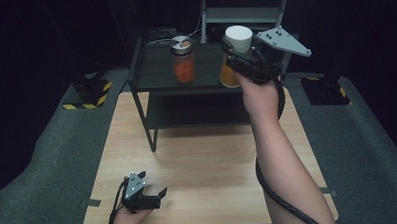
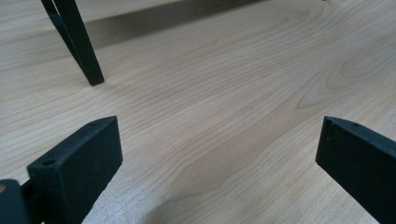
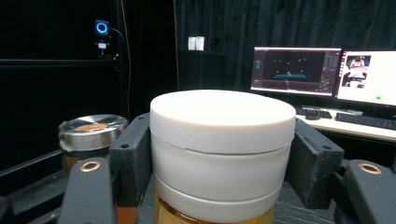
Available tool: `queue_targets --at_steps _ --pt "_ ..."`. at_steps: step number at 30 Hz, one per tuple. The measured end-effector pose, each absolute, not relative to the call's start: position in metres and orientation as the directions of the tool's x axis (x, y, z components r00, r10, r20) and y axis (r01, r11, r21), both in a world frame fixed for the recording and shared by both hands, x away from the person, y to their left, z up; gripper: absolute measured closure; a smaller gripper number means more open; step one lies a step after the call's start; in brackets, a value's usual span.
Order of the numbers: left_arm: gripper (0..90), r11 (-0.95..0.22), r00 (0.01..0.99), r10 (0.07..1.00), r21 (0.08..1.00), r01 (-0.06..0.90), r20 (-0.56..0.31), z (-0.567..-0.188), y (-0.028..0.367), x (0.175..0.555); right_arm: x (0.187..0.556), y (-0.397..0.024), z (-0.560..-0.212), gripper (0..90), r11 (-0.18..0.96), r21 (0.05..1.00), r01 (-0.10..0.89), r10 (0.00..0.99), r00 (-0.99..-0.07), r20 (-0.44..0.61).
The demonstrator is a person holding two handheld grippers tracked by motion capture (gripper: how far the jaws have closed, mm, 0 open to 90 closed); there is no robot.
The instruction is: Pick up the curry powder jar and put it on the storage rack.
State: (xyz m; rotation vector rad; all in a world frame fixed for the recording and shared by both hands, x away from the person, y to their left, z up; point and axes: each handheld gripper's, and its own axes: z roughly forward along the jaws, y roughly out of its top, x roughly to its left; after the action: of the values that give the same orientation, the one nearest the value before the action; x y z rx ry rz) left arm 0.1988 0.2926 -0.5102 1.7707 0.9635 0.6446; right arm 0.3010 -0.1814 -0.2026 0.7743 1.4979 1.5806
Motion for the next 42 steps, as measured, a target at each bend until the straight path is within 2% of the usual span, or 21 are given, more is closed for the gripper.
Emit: queue_targets --at_steps 6,20,42 --pt "0.7 -0.195 0.544 0.839 0.927 0.321 -0.012 -0.511 0.294 0.199 0.309 -0.172 -0.198 32.9 0.062 0.988 -0.144 0.874 -0.471 -0.124" --pt "0.7 -0.196 0.545 0.838 0.925 0.325 -0.014 -0.51 0.295 0.2 0.323 -0.163 -0.197 32.9 0.067 0.991 -0.118 0.887 -0.447 -0.113" --pt "0.7 -0.195 0.543 0.84 0.925 0.327 -0.014 -0.51 0.294 0.199 0.324 -0.163 -0.203 32.4 0.065 0.989 -0.131 0.887 -0.447 -0.117"
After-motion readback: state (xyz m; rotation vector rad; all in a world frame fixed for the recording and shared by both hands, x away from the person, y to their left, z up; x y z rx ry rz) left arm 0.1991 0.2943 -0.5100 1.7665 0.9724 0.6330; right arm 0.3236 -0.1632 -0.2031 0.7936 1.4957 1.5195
